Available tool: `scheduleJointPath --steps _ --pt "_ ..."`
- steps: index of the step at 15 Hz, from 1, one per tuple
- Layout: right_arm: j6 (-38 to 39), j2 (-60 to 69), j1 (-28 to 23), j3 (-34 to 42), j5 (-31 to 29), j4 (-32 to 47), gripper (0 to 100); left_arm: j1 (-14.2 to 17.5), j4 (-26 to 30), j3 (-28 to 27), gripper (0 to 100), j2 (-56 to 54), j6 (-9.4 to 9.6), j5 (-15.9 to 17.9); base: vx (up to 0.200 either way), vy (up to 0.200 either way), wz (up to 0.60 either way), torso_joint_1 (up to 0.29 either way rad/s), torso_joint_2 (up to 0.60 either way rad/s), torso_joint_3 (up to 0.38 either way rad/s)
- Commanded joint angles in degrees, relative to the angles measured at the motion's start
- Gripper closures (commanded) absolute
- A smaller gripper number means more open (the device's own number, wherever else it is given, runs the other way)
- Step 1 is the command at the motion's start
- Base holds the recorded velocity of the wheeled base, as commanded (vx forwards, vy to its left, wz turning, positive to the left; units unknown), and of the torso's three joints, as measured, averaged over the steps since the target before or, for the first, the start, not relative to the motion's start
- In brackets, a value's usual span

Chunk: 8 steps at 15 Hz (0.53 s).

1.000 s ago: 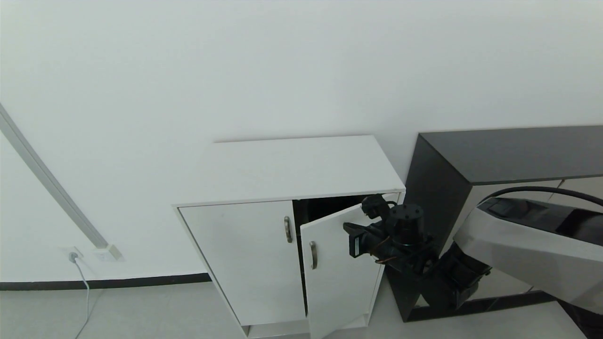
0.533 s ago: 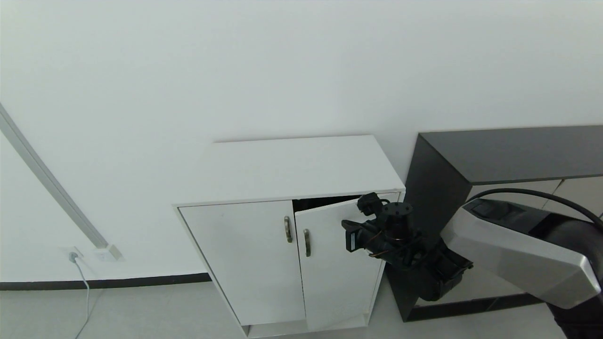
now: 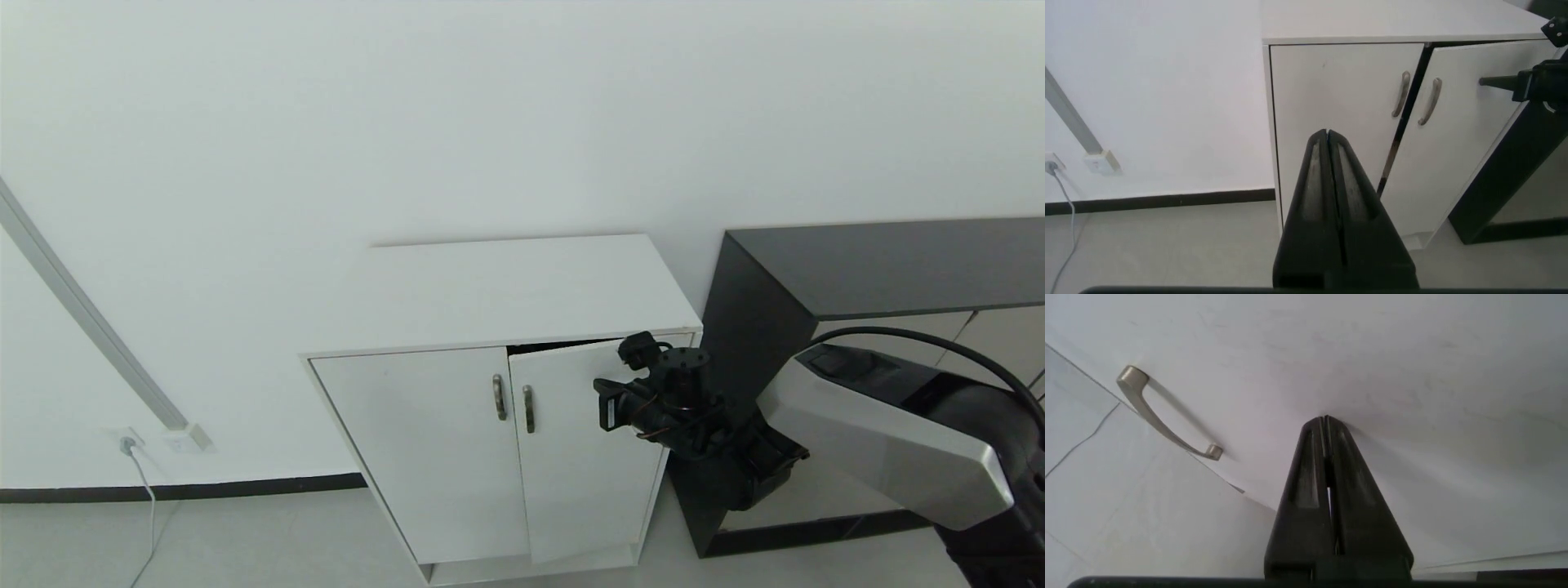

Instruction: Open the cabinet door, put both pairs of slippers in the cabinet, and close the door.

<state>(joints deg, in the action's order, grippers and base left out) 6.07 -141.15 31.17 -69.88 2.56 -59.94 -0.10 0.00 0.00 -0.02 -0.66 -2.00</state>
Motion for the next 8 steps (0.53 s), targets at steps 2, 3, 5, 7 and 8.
scheduleJointPath --steps 2,3,5,7,8 --pt "-0.01 -0.44 -0.15 -0.35 0.08 0.0 100 0.01 0.0 0.0 100 0.02 -0.04 -0.02 0.0 0.0 0.0 0.0 0.0 0.0" --pt "-0.01 -0.44 -0.15 -0.52 -0.01 0.26 100 0.01 0.0 0.0 100 0.02 -0.04 -0.02 0.0 0.0 0.0 0.0 0.0 0.0" --pt "0.08 -0.52 -0.23 -0.79 -0.01 0.44 100 0.01 0.0 0.0 100 0.02 -0.04 -0.02 0.0 0.0 0.0 0.0 0.0 0.0" --pt "0.35 -0.96 -0.76 -1.58 -0.01 0.44 100 0.01 0.0 0.0 100 0.02 -0.04 -0.02 0.0 0.0 0.0 0.0 0.0 0.0" --pt "0.35 -1.05 -1.02 -1.67 -0.01 0.44 100 0.01 0.0 0.0 100 0.02 -0.13 -0.02 0.0 0.0 0.0 0.0 0.0 0.0"
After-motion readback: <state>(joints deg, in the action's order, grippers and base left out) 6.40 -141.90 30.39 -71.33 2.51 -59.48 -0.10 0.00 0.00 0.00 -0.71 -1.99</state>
